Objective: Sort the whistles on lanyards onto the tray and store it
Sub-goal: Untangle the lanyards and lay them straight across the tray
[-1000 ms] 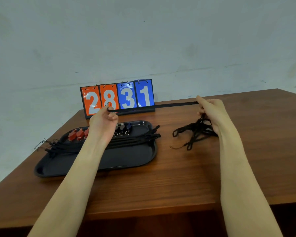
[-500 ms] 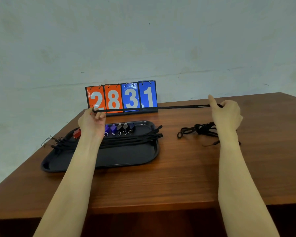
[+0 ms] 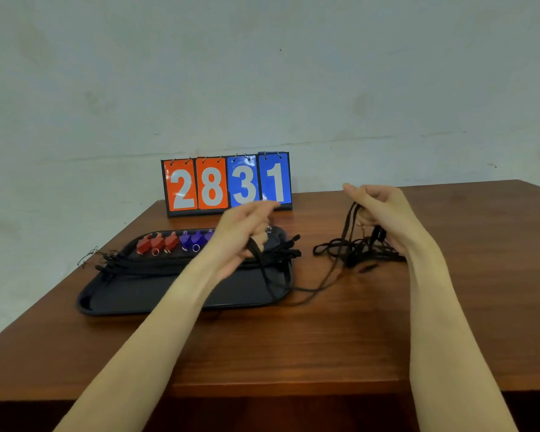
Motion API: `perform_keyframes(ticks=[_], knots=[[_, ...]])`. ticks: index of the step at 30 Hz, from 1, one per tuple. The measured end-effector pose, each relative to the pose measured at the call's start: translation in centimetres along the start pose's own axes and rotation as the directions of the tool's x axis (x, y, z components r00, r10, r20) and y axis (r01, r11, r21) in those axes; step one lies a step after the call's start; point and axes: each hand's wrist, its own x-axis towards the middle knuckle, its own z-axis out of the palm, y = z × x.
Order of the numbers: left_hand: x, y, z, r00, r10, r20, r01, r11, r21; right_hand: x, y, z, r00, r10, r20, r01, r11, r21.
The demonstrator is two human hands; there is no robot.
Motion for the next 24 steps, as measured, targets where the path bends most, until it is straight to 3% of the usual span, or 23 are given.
perform_keyframes(ticks=[2, 4, 12, 15, 18, 24], knots=[[-0.6, -0.2, 1.8, 0.99, -0.025, 0.139, 0.0, 0.985, 0.173, -0.1, -0.2, 0.2, 0.999, -0.01, 0.043, 0.012, 0.999, -0.041], [-0.9, -0.6, 3.1, 0.969, -0.077, 0.235, 0.02, 0.972, 0.236, -0.2, -0.2, 0.7, 0.998, -0.005, 0.06, 0.011, 0.995, -0.101], [-1.4, -2.2, 5.4, 0.889, -0.215, 0.405, 0.183, 0.976, 0.118, -0.4, -0.7, 2.2, 0.992, 0.015, 0.123, 0.012, 0.976, -0.219], [-1.3, -2.2, 5.1, 0.9, -0.188, 0.392, 0.187, 0.982, 0.041, -0.1, -0.4, 2.2, 0.99, 0.062, 0.124, -0.031, 0.971, -0.235], [-1.0, -2.0, 4.4, 0.926, -0.164, 0.34, 0.184, 0.983, -0.028, 0.3, -0.1, 1.5, 0.989, 0.141, 0.037, -0.132, 0.973, -0.188], [-0.9, -2.3, 3.7, 0.919, -0.158, 0.362, 0.203, 0.975, -0.092, 0.3, 0.4, 0.8, 0.965, 0.263, 0.003, -0.258, 0.95, -0.178]])
